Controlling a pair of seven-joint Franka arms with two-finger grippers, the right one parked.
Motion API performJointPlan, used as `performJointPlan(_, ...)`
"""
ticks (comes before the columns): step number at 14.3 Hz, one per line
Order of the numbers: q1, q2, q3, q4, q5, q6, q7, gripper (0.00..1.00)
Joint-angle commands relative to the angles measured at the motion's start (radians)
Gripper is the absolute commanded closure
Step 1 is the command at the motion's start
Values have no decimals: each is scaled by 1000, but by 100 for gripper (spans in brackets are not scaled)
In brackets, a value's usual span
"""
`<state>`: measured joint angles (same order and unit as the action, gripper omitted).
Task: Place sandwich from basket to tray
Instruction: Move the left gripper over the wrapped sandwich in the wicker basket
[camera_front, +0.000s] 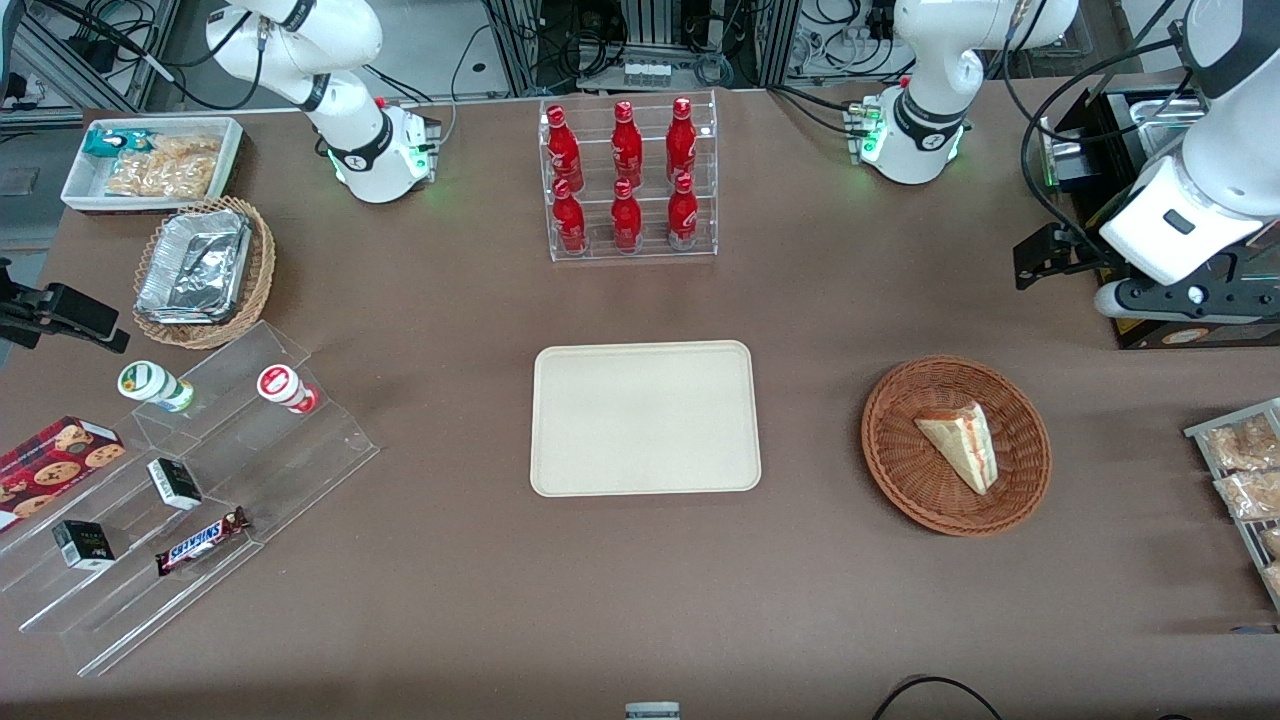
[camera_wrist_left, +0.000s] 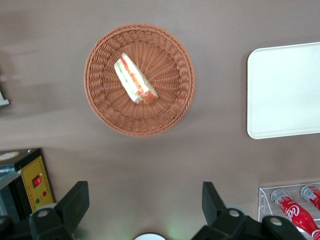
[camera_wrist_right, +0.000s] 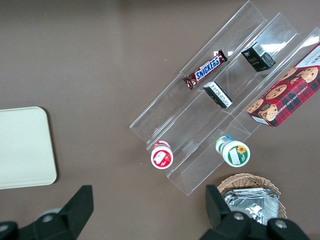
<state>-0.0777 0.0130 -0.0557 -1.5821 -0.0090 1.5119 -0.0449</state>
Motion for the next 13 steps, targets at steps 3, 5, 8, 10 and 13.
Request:
performJointPlan(3, 6, 22, -4, -21, -9, 33, 28, 0)
performJointPlan(5, 7, 63, -4, -29, -6, 31, 28, 0)
performJointPlan(8, 16, 136, -1, -41, -6, 34, 27, 0)
performJointPlan(10, 16, 183, 2, -62, -2, 63, 27, 0)
performJointPlan(13, 25, 186, 4, -203, 3, 252, 28, 0)
